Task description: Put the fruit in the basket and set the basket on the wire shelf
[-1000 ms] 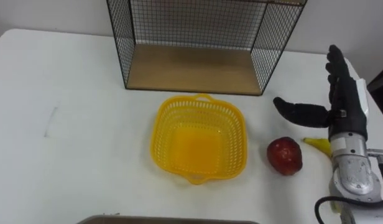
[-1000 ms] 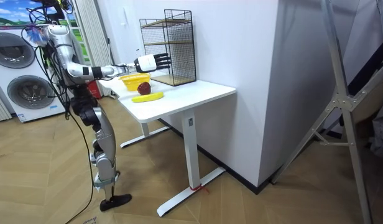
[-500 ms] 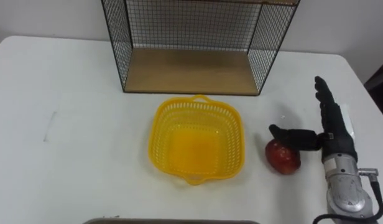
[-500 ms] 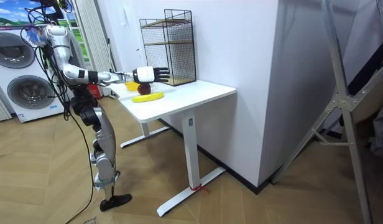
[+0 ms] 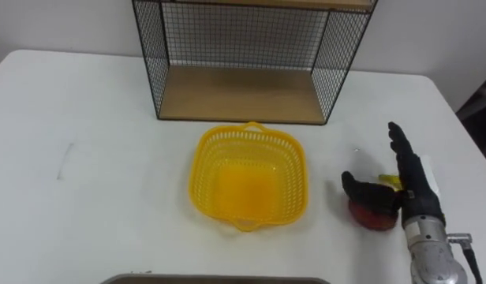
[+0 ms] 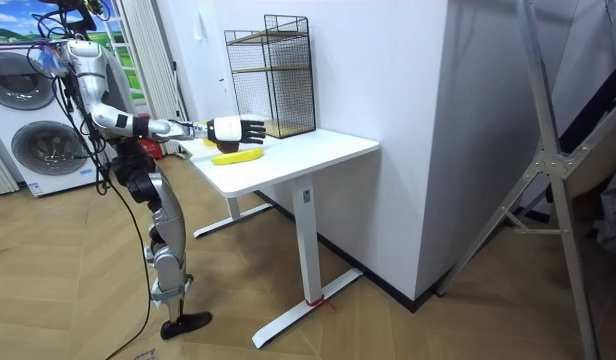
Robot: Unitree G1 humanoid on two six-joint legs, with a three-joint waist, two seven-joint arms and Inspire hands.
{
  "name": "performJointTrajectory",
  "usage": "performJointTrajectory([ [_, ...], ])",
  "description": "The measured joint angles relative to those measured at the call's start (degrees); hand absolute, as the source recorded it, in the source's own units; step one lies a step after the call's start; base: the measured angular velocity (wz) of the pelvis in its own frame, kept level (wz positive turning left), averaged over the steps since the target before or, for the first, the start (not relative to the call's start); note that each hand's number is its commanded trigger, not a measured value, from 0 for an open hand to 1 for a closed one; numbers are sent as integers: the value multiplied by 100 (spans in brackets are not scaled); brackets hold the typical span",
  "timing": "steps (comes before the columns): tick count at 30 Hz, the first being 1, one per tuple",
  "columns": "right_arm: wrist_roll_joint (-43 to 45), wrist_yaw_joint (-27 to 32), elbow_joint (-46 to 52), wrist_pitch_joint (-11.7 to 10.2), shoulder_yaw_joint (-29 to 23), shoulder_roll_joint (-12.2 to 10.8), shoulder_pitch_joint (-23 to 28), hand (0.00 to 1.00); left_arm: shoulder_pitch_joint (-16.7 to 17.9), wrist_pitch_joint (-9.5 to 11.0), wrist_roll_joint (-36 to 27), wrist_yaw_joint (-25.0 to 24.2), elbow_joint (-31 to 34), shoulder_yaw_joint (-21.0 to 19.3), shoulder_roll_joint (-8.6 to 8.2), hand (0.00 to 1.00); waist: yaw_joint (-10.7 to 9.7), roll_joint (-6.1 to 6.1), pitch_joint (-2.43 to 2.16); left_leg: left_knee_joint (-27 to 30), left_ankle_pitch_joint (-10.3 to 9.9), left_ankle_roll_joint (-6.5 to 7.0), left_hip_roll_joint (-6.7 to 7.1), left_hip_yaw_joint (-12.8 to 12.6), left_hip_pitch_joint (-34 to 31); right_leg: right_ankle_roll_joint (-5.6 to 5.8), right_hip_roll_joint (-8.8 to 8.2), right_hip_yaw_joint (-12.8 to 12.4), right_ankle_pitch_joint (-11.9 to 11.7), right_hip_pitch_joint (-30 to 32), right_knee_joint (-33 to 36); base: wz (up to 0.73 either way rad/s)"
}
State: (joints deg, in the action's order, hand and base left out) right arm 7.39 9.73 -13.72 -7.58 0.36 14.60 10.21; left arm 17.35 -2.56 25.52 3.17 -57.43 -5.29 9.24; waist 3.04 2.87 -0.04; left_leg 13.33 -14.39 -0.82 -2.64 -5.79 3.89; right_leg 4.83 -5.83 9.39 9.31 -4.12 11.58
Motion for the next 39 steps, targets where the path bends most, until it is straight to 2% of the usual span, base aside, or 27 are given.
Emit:
performJointTrajectory([
  [5,259,-76,53,-40,76,-142,46,0,21,-1,-7,-1,19,1,-5,0,-122,41,2,9,-1,0,-2,4,-20,-4,1,9,-4,7,0,0],
  [12,429,-122,77,-46,117,-275,141,0,-19,60,-8,43,88,121,3,0,-161,38,-4,18,-1,0,-3,-3,-23,-4,2,9,-13,12,0,0],
  [23,423,-237,77,-111,121,-320,164,0,-27,68,-9,143,145,221,2,0,-171,-50,-55,27,-1,0,-9,-25,-15,-11,4,-3,-23,18,1,0],
  [31,409,-291,68,-145,123,-333,211,0,-15,89,-9,172,145,221,1,0,-170,-52,-53,26,-1,0,-15,-34,0,-18,9,-7,-31,10,0,0],
  [37,416,-216,-238,-366,101,-351,291,0,-22,89,5,305,145,221,2,0,-232,-67,-47,26,-2,-1,-18,-37,31,-18,17,-35,-37,-26,-5,0],
  [39,392,-170,-457,-512,93,-372,290,0,0,89,39,363,144,225,-10,0,-270,-91,-47,24,-4,-2,-21,-40,28,-21,19,-44,-40,-18,-3,0],
])
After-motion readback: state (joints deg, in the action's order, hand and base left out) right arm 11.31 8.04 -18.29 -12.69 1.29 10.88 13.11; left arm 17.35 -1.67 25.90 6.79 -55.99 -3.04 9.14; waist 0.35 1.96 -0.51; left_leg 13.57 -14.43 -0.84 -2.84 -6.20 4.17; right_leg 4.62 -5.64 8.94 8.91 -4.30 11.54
